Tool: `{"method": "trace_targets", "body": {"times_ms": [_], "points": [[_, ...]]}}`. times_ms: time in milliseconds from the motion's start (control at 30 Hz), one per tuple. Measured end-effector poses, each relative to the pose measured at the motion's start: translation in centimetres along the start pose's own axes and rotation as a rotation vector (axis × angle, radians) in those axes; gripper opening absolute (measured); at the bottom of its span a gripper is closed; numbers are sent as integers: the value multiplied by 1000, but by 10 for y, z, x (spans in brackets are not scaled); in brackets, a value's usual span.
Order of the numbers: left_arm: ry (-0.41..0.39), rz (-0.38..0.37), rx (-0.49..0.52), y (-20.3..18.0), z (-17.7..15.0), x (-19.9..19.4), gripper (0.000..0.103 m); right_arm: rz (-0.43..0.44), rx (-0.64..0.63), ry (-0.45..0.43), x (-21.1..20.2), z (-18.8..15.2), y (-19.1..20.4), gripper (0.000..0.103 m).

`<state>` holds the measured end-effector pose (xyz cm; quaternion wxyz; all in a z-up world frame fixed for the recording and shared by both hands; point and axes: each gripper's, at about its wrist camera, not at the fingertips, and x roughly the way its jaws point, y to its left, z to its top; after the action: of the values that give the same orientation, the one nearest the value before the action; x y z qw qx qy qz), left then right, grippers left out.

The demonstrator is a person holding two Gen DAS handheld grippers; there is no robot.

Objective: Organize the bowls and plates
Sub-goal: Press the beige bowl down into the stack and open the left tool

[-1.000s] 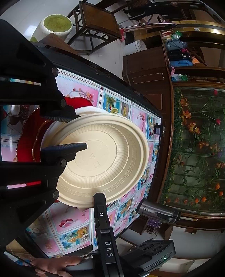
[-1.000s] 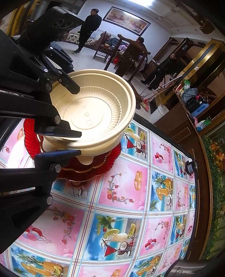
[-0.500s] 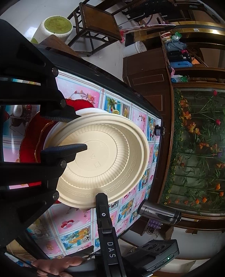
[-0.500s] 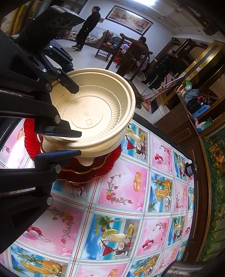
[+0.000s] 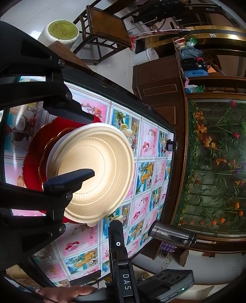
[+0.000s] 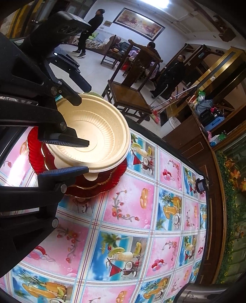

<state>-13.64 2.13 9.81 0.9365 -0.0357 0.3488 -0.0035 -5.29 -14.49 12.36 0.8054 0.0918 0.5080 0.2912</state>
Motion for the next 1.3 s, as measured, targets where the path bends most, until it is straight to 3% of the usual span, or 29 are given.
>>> {"method": "trace_targets", "body": {"times_ms": [300,433,667,933,1000,1133,1300], "points": [[-33,-43,-108,35,6,-15,51,16,72,-69,-19,-8,-31,23],[-24,-33,-172,56,4,-13,51,12,116,-54,-12,-14,-51,26],[67,-42,-245,78,-9,13,51,34,148,2,11,-28,-68,26],[132,-68,-237,78,-23,37,50,42,147,33,26,-34,-70,26],[138,-71,-222,75,-23,40,45,46,145,39,29,-35,-70,26],[165,-73,-213,74,-26,50,22,53,142,44,35,-35,-69,26],[169,-83,-215,72,-27,57,17,42,140,45,41,-35,-69,25]]}}
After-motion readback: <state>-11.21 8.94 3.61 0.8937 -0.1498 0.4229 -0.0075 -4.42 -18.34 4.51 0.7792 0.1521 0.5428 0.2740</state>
